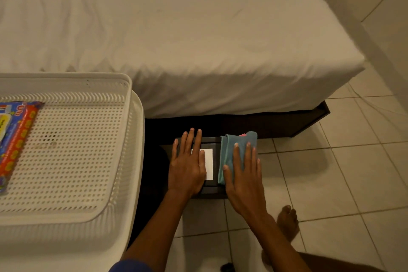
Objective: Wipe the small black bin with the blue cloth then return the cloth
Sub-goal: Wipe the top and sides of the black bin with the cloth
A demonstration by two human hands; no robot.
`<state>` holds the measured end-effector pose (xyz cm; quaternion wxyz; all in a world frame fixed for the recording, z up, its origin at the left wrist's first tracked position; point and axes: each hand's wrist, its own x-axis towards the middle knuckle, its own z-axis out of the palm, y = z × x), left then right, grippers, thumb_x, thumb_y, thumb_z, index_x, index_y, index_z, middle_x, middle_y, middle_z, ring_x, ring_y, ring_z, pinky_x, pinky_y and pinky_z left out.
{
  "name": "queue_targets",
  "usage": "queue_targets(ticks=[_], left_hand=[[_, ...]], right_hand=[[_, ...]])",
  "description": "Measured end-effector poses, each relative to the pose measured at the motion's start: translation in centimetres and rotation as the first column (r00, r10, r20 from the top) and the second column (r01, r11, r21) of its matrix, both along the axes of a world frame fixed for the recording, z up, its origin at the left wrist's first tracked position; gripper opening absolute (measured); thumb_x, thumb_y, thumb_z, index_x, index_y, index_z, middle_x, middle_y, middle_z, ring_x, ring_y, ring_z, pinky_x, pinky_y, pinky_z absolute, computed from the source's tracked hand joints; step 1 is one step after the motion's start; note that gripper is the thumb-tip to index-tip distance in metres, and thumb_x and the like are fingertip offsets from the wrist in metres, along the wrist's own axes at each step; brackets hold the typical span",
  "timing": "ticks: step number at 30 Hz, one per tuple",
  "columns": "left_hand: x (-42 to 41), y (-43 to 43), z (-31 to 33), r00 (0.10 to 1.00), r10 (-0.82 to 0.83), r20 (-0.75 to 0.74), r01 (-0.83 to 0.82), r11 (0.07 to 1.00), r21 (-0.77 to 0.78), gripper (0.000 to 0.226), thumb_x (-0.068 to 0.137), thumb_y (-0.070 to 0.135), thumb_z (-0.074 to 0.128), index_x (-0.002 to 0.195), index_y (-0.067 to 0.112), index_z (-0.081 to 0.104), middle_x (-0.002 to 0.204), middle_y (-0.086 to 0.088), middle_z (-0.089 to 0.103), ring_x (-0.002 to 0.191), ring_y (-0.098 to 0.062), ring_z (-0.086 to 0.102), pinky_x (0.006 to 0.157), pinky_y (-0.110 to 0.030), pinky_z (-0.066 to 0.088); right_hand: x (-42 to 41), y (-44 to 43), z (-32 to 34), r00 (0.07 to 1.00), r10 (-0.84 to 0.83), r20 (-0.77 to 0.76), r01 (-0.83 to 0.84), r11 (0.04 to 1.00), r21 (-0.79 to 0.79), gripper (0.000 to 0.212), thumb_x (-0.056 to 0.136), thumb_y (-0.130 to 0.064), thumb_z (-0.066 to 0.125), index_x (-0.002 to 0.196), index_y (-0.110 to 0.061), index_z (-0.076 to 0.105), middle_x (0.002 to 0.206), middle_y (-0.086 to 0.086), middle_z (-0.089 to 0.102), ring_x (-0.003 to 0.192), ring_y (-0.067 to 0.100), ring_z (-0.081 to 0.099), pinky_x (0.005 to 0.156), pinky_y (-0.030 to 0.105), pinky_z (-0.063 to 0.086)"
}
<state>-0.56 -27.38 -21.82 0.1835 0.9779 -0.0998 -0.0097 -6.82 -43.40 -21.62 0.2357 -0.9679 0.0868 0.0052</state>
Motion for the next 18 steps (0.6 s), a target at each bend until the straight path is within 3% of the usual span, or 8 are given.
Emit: queue_targets(ticks=[4, 8, 12, 18], left_hand=[[0.0, 0.0, -0.1, 1.000, 0.000, 0.012, 0.000, 1.000, -0.004, 0.057, 0.102, 0.036, 0.023, 0.155, 0.025, 0.006, 0.164, 0.001, 0.008, 0.151, -0.013, -0.002, 0.123, -0.041, 0.006], [0.1, 0.2, -0.4, 1.000, -0.013, 0.010, 0.013, 1.000, 0.014, 0.058, 0.102, 0.037, 0.021, 0.156, 0.024, 0.004, 0.164, -0.002, 0.006, 0.151, -0.016, -0.002, 0.123, -0.043, 0.008], [0.2, 0.1, -0.4, 1.000, -0.007, 0.005, 0.007, 0.999, 0.034, 0.058, 0.102, 0.038, 0.020, 0.155, 0.024, 0.002, 0.164, -0.002, 0.004, 0.151, -0.016, -0.003, 0.123, -0.044, 0.008], [0.0, 0.4, -0.7, 1.000, -0.012, 0.008, 0.011, 0.999, 0.046, 0.059, 0.102, 0.038, 0.020, 0.155, 0.023, 0.001, 0.164, -0.002, 0.002, 0.151, -0.016, -0.003, 0.123, -0.044, 0.008]], right_hand=[[-3.4, 1.1, 0.2, 1.000, 0.004, -0.017, -0.004, 0.999, 0.038, 0.068, 0.097, -0.056, 0.019, 0.153, -0.027, -0.004, 0.161, 0.004, -0.014, 0.147, 0.019, -0.015, 0.119, 0.050, 0.003], [0.5, 0.0, 0.0, 0.999, 0.038, -0.011, -0.039, 0.999, -0.028, 0.070, 0.097, -0.058, 0.017, 0.152, -0.027, -0.011, 0.160, 0.004, -0.020, 0.146, 0.018, -0.021, 0.119, 0.046, -0.002], [1.8, -0.2, 0.1, 1.000, 0.028, 0.002, -0.028, 0.999, -0.042, 0.069, 0.097, -0.058, 0.016, 0.153, -0.025, -0.007, 0.161, 0.004, -0.014, 0.147, 0.019, -0.017, 0.119, 0.045, -0.004], [2.2, -0.2, 0.2, 0.988, 0.153, -0.020, -0.155, 0.980, -0.122, 0.063, 0.100, -0.050, 0.019, 0.153, -0.028, -0.004, 0.162, 0.008, -0.010, 0.147, 0.025, -0.016, 0.119, 0.051, 0.000]])
